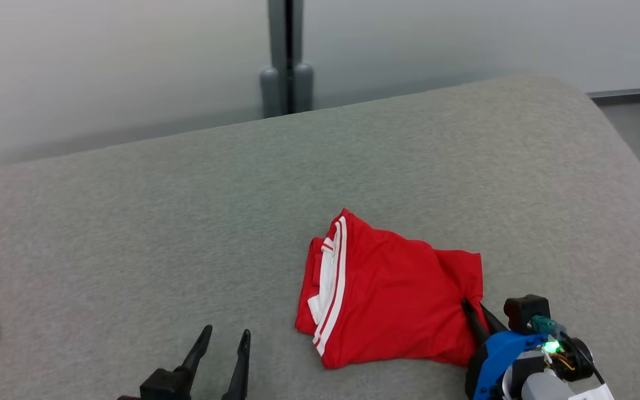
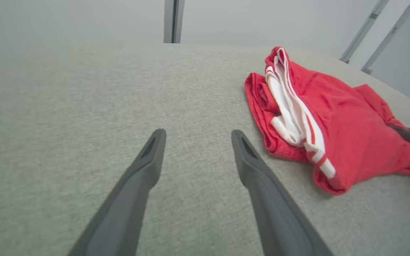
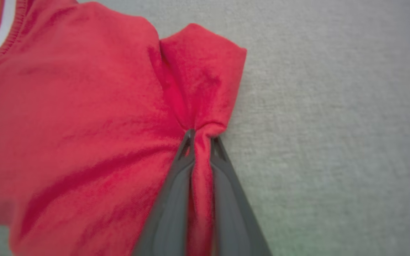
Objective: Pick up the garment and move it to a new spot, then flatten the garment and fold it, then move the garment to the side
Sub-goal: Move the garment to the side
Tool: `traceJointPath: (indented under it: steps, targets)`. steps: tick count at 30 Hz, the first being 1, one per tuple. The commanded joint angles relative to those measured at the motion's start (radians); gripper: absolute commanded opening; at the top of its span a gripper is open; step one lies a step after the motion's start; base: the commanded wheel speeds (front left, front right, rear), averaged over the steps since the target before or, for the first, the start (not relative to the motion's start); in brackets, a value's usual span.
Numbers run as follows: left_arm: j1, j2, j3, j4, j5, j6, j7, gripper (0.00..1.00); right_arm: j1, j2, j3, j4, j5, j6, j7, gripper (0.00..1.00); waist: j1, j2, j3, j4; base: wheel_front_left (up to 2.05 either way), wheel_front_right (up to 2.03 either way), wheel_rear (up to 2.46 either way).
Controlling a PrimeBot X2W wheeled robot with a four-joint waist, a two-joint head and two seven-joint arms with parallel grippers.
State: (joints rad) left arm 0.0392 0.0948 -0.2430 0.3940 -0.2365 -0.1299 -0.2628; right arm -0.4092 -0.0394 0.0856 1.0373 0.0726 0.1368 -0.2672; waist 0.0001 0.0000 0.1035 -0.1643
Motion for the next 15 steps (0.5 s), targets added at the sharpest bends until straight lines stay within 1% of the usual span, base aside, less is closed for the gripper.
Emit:
traceJointPath:
  steps: [1,4,8,11,15]
  targets:
    - [-0.018,0.001,-0.017,-0.010,-0.006,-0.001,-0.002,1.00,0.032,-0.020,-0.004,0.011,-0.002,-0.011,0.007,0.00,-0.0001,0.0000,-0.042,-0.092,0.00,0.00,0.00]
    - [-0.035,0.010,-0.077,-0.037,-0.019,-0.001,-0.002,1.00,0.038,-0.018,-0.003,-0.023,0.006,-0.008,0.005,0.00,-0.0001,0.0000,-0.021,-0.169,0.00,0.00,0.00]
    - [-0.052,0.040,-0.150,-0.067,-0.038,-0.001,-0.002,1.00,0.044,-0.016,-0.011,-0.062,-0.002,-0.007,0.004,0.00,-0.0001,0.0000,0.007,-0.246,0.00,0.00,0.00]
    - [-0.065,0.055,-0.177,-0.081,-0.046,-0.001,-0.002,1.00,0.050,-0.014,-0.024,-0.089,-0.006,-0.007,0.003,0.00,-0.0001,0.0000,0.026,-0.281,0.00,0.00,0.00]
    - [-0.072,0.077,-0.192,-0.085,-0.053,-0.001,-0.002,1.00,0.047,-0.014,-0.029,-0.122,-0.002,-0.007,0.003,0.00,-0.0001,0.0000,0.050,-0.300,0.00,0.00,0.00]
